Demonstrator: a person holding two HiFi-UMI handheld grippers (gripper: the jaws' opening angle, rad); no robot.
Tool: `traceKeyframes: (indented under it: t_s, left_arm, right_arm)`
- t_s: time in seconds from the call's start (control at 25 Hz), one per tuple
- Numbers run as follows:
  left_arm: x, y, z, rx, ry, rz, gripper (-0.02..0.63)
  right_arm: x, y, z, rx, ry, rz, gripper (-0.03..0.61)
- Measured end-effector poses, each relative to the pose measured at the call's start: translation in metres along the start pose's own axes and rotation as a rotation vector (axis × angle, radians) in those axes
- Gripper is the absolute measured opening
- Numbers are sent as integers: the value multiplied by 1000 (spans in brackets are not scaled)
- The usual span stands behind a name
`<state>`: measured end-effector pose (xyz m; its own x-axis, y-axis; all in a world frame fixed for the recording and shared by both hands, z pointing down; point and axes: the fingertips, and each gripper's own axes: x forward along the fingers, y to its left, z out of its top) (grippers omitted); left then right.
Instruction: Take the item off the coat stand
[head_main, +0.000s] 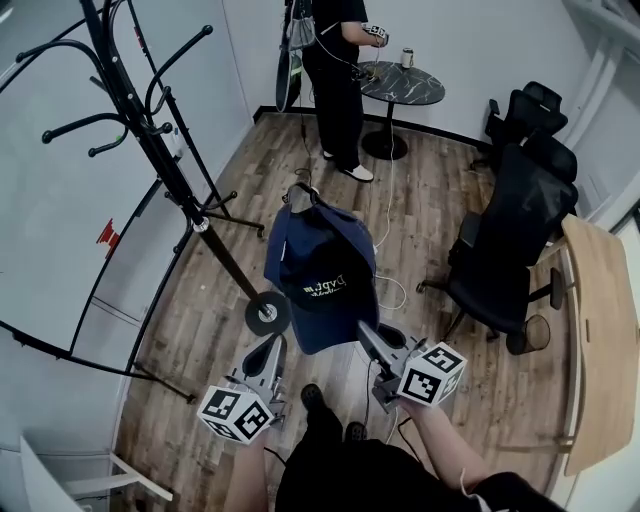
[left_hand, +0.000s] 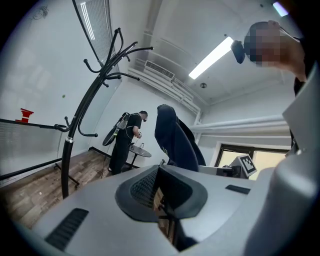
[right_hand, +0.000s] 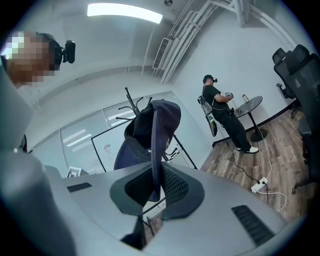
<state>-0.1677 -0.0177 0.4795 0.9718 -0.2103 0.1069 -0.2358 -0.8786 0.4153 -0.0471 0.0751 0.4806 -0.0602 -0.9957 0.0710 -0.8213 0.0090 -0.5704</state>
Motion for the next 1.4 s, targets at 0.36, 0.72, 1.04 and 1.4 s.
traceKeyframes:
  t_s: [0.36,0.72,1.04,1.4]
  left_arm:
    - [36,65,75,62,-86,-17,15]
    - [61,103,72,33,-66,-29,14]
    - [73,125,83,58,-61,34,14]
    - [110,156,134,70,-170,236,14]
  right_arm:
    - [68,3,48,-41,-55,35,43]
    - [107,-1,62,-58,-60,55,43]
    - [145,-15,109,-61,-84,139,44]
    - [206,-35,176,-94,-42,337,43]
